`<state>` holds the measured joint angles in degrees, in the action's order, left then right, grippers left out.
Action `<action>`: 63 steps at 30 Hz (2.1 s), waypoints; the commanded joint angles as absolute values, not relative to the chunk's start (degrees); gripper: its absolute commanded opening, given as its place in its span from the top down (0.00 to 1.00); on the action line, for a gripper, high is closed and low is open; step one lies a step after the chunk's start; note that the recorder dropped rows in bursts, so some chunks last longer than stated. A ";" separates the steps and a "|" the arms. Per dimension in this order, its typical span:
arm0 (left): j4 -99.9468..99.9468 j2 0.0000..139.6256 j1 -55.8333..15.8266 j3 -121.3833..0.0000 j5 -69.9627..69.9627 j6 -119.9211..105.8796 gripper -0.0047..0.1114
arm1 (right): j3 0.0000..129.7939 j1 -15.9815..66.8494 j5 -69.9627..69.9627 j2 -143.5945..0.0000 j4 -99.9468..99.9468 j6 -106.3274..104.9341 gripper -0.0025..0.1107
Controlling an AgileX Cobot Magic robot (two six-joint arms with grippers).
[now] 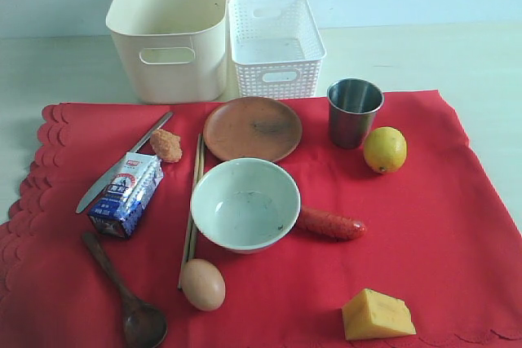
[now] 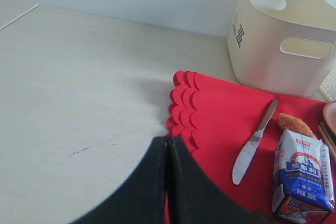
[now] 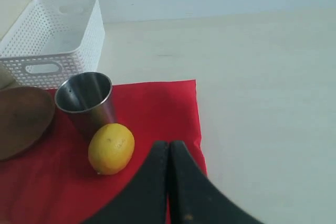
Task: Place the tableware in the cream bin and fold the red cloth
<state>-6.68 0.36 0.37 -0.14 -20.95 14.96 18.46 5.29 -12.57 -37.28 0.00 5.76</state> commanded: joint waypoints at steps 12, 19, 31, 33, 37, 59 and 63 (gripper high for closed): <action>-6.97 0.00 -0.03 0.00 -20.69 14.80 0.96 | 22.85 5.29 -12.21 -40.55 0.00 5.63 0.98; -6.97 0.00 -0.03 0.00 -20.69 14.80 0.96 | 22.85 5.29 -12.09 -40.80 0.00 5.63 0.98; -6.97 0.00 -0.03 0.00 -20.69 14.80 0.96 | 22.85 5.29 -13.88 -45.67 -3.08 6.08 0.98; -6.97 0.00 -0.03 0.00 -20.69 14.80 0.96 | 23.01 5.29 -14.29 -48.16 -4.15 5.82 0.98; -6.97 0.00 -0.03 0.00 -20.69 14.80 0.96 | 25.82 5.29 -18.19 -54.44 -8.22 3.32 0.98; -6.97 0.00 -0.03 0.00 -20.69 14.80 0.96 | 44.53 5.70 -27.66 -87.46 -29.49 -21.93 0.38; -6.97 0.00 -0.03 0.00 -20.69 14.80 0.96 | 47.12 8.41 -27.66 -91.76 -29.49 -23.74 0.30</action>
